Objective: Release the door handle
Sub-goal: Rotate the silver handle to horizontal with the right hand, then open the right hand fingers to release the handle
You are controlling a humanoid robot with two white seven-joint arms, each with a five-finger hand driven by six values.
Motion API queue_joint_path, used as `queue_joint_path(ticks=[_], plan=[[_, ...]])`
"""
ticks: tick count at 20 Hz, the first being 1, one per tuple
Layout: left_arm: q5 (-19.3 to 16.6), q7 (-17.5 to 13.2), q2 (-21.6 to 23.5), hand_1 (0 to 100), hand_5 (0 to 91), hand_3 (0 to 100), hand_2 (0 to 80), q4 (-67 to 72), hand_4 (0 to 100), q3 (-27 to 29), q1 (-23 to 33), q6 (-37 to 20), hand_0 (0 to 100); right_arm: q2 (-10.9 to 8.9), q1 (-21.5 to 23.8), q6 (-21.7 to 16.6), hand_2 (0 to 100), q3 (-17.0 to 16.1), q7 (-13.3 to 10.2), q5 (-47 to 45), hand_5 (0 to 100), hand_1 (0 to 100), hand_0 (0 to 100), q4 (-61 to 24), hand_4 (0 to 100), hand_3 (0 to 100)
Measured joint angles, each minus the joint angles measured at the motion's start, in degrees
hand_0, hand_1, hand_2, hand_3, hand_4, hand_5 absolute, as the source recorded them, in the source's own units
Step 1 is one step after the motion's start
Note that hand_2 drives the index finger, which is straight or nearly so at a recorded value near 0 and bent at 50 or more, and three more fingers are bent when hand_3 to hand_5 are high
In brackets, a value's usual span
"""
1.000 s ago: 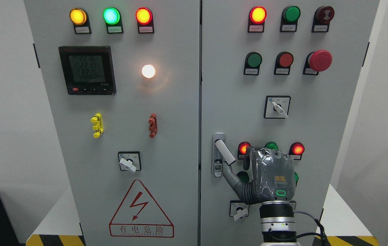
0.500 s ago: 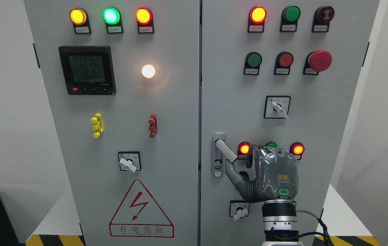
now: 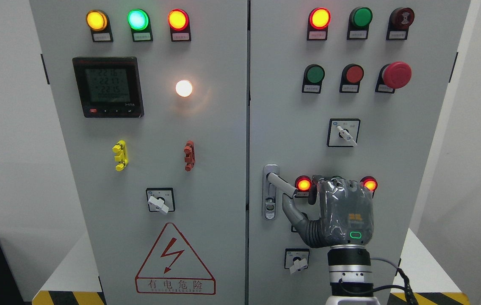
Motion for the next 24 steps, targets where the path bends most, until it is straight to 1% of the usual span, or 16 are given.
queue_joint_path(ticks=[10, 17, 20, 24], plan=[[0.00, 0.03, 0.00, 0, 0.0, 8, 2.3, 0.00, 1, 0.00, 0.00, -0.08, 0, 0.00, -0.86, -0.06, 80, -0.55, -0.22, 0.04, 96, 41, 32, -0.30, 98, 100], [0.00, 0.18, 0.00, 0, 0.0, 9, 2.4, 0.00, 1, 0.00, 0.00, -0.22, 0, 0.04, -1.08, -0.07, 80, -0.70, 0.10, 0.04, 96, 41, 31, -0.44, 98, 100], [0.00, 0.18, 0.00, 0, 0.0, 9, 2.4, 0.00, 1, 0.00, 0.00, -0.16, 0, 0.05, -0.54, -0.32, 79, -0.72, 0.24, 0.03, 96, 41, 32, -0.75, 98, 100], [0.00, 0.09, 0.00, 0, 0.0, 9, 2.4, 0.00, 1, 0.00, 0.00, -0.02, 0, 0.05, 1.32, -0.56, 79, -0.69, -0.12, -0.04, 95, 40, 32, -1.45, 97, 100]])
